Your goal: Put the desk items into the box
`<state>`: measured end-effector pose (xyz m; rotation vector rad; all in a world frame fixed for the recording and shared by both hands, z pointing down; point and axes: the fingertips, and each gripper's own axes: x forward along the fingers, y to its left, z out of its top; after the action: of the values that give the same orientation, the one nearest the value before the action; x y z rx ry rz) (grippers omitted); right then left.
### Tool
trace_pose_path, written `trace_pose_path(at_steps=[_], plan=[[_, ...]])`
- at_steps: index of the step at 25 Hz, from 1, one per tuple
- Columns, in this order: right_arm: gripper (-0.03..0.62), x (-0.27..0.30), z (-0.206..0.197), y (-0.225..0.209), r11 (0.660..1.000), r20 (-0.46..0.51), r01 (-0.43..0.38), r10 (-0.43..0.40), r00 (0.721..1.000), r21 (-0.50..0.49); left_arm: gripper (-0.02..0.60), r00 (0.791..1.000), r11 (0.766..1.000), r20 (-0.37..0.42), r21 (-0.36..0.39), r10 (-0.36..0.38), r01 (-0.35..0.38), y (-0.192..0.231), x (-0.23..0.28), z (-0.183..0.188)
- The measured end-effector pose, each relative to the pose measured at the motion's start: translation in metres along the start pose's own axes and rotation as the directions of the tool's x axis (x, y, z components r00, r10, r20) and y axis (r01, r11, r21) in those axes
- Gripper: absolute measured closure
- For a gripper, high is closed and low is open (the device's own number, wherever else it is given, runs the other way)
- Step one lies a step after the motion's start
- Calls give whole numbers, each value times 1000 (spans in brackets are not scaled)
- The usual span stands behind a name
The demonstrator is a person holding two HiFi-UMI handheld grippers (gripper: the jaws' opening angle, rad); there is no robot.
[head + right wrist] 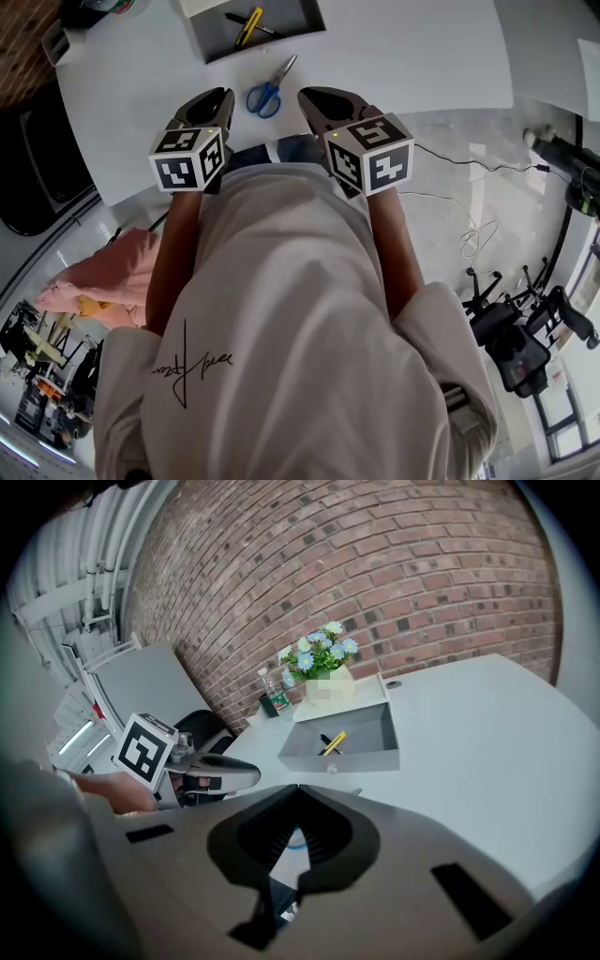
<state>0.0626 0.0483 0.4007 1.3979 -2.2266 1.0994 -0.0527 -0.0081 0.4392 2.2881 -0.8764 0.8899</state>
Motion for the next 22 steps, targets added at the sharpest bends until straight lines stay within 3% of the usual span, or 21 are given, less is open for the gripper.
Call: trace_pose_path(at_steps=[16,22], plan=[[568,-2,1,11,998,-10,-36,36,999,-60,537,998,1000,59,-2,1,-1,-20,-26,-7],[568,3,1,14,995,-29,-52,49,998,-83,575,998,1000,62,14,-9,8,-29,-31,-15]])
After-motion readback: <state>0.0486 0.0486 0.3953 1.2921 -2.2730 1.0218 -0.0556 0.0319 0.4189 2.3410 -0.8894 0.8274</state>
